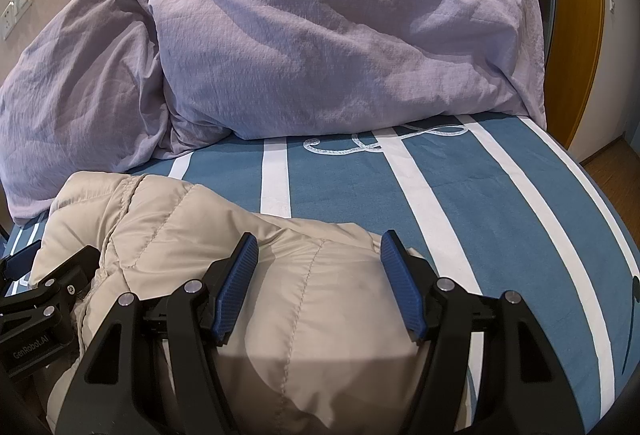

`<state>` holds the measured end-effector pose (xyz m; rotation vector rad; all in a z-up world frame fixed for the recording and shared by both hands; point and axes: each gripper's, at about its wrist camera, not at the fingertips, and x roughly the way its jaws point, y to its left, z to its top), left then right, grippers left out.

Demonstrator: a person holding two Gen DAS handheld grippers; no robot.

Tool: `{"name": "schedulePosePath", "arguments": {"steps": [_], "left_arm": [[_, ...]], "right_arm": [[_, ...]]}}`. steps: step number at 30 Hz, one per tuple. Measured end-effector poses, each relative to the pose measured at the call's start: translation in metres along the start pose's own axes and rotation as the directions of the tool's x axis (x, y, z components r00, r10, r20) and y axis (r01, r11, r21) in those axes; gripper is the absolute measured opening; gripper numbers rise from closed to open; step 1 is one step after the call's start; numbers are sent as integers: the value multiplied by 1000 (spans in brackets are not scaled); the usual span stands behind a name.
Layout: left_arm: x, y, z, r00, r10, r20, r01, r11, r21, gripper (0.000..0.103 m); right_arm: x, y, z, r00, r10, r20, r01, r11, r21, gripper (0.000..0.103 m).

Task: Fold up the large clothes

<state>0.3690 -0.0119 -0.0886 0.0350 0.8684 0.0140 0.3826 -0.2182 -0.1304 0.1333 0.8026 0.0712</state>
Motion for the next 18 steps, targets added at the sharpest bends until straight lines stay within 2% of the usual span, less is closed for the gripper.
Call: {"name": "schedulePosePath", "arguments": {"steps": [13,18], "left_arm": [[3,3,1,1000,1,-5,-1,1000,-2,97],[2,3,1,1000,5,-5,-5,1000,1,97]], "right_arm": [[4,0,-1,1000,7,-11,-7,1000,8,66],[4,1,4,999,5,-44,-5,1000,1,66]]}}
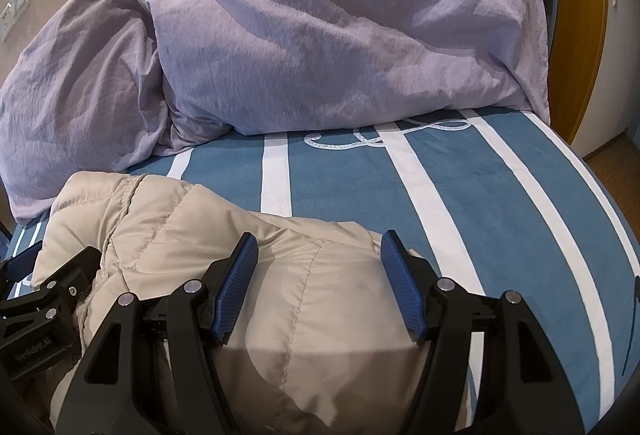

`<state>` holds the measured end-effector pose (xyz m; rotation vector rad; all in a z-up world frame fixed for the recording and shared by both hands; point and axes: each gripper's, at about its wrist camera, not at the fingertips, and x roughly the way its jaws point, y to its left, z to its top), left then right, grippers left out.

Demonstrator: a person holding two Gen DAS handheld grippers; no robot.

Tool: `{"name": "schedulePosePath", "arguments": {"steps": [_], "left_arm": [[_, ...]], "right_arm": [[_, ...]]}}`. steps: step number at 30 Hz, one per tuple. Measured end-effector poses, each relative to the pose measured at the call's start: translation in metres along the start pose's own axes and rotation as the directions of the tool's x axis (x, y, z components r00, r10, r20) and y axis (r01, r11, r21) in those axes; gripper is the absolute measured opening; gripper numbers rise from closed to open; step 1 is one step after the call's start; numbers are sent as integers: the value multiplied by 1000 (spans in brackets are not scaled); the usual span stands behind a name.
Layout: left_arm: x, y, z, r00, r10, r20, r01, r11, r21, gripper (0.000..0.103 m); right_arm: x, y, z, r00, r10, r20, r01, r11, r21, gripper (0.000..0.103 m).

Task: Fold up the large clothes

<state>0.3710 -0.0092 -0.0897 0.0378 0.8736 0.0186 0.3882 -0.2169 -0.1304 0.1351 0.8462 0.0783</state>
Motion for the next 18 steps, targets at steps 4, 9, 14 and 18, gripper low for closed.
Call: {"name": "schedulePosePath", "arguments": {"steps": [4,9,14,18], "left_arm": [[-7,3,0,1000,-7,2,7,1000,-9,98],[-26,3,-2,1000,6,30,-6,1000,0,98],[-45,5,-11,999,-27,38,28,999,-29,98],[-54,0,-20,998,-43,34,44,999,-31,98]], "right_arm": [[-21,-3,1,1000,16,9,-16,1000,-3,65],[-52,-13,-5,997,72,35,-73,997,17,56],[-74,-23,-12,993,111,44,-113,993,32,48],[-75,-23,-21,993,116,20,-116,993,8,45]]}}
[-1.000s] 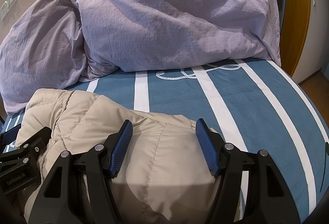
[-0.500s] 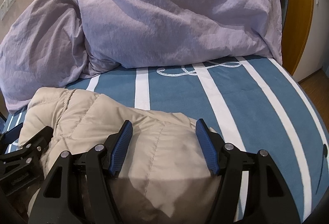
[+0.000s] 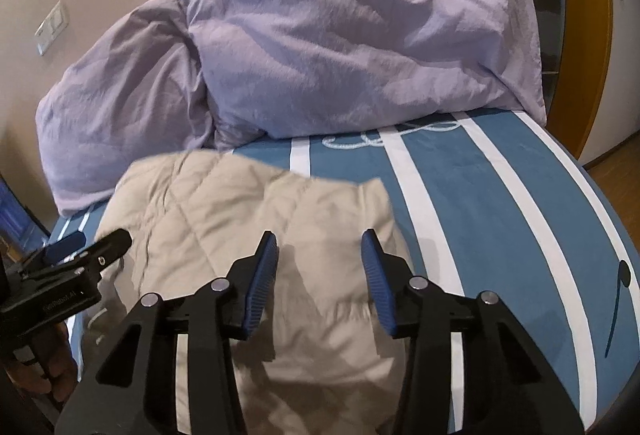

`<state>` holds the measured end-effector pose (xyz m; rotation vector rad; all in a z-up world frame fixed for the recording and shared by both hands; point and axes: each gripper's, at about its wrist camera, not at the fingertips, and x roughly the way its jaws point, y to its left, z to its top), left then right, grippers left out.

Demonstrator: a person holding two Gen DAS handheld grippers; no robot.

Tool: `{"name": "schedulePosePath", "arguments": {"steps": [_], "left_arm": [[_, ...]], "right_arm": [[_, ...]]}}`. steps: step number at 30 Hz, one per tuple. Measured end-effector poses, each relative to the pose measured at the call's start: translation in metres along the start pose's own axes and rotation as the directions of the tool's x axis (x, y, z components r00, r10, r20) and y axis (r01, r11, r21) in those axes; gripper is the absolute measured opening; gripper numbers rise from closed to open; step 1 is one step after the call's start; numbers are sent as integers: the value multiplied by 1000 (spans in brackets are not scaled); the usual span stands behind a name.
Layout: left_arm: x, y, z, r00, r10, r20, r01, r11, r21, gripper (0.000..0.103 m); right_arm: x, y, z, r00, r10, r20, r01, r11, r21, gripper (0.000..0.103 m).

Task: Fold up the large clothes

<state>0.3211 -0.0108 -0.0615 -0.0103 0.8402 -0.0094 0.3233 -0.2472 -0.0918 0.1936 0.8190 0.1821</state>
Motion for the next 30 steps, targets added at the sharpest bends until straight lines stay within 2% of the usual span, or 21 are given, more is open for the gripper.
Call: {"name": "schedulePosePath", "arguments": {"steps": [4,12,17,18,20,21,24,27,30], "left_arm": [[0,-6,-9,1000,-4,-18,4,1000,0,98],[2,-15,-22,1000,8,-10,-8,999,35,98],[-2,-5,-17,999,-28,-34,28,1000,-7,97],[-4,-1,-15,998,-38,-42,37,999,-25,97],[-9,8,-12,998,-49,-41,47,997,-53,97],[-11,14,-11,998,-52,-39,50,997,-65,97],[-15,31,-9,996,-71,-46,66,992,-103,97],[-16,49,-7,994,-84,-64,75,987,-142,97],[-14,61,-8,992,-98,-83,83,982,-169,97]], "right_arm": [[11,1,-11,998,-17,-58,16,1000,-21,45],[16,-6,-33,999,8,-53,-6,1000,26,45],[11,-10,-20,997,28,-74,-27,999,18,45],[8,-12,-17,997,31,-76,-30,999,20,47],[2,-20,-10,997,36,-75,-33,999,37,59],[-2,-26,-5,997,42,-72,-38,998,54,70],[-5,-45,7,990,111,-86,-101,989,109,73],[7,-61,15,964,201,-174,-174,971,162,77],[22,-71,16,925,280,-257,-226,949,219,89]]}}
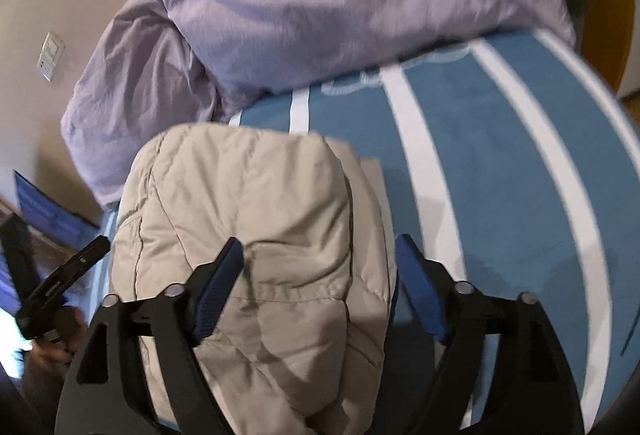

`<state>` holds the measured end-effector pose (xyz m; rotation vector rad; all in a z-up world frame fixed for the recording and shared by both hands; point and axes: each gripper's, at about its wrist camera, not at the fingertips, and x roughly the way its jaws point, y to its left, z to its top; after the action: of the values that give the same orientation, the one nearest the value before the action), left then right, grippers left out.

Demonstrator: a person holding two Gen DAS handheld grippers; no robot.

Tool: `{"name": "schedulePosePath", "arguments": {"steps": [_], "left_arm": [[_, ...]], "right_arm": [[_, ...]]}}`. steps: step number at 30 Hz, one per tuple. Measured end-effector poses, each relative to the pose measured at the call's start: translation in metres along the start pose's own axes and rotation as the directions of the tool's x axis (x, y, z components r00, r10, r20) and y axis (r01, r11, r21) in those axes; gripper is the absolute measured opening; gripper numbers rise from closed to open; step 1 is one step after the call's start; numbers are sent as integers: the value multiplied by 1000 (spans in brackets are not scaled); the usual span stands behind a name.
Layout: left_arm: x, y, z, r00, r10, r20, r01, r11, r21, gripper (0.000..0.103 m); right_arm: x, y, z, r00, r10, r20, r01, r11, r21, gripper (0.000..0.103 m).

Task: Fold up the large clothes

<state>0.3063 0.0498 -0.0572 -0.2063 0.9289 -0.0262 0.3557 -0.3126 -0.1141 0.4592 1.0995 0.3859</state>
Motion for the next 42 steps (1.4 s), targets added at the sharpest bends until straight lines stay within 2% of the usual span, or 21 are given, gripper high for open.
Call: {"name": "schedulePosePath", "arguments": {"steps": [3,7,14,18,21,27,32,42], "left_arm": [[3,8,0,1000,-16,-27,16,1000,-13,97],[8,9,-2,999,-30,-40,30,1000,-1,97],[12,6,0,998,-40,-52,42,999,22,97],[16,8,1,996,-61,-65,63,998,16,97],[21,11,4,993,-90,-80,91,996,6,97],[33,13,8,979,-165,-124,164,986,-20,97],[49,20,9,951,-261,-168,247,964,-98,99],[68,27,8,917,-347,-195,313,931,-186,101]], "right_arm": [[17,-13,2,992,83,-98,-76,994,80,101],[38,-25,-3,965,181,-190,-148,973,179,102],[61,-26,-5,932,295,-210,-233,933,274,102],[61,-26,-4,924,323,-205,-262,924,277,102],[61,-30,-5,913,360,-191,-297,909,293,90],[61,-33,-5,913,363,-185,-299,905,303,87],[61,-34,-6,915,361,-182,-296,905,307,87],[61,-36,-8,914,374,-159,-306,891,336,88]]}}
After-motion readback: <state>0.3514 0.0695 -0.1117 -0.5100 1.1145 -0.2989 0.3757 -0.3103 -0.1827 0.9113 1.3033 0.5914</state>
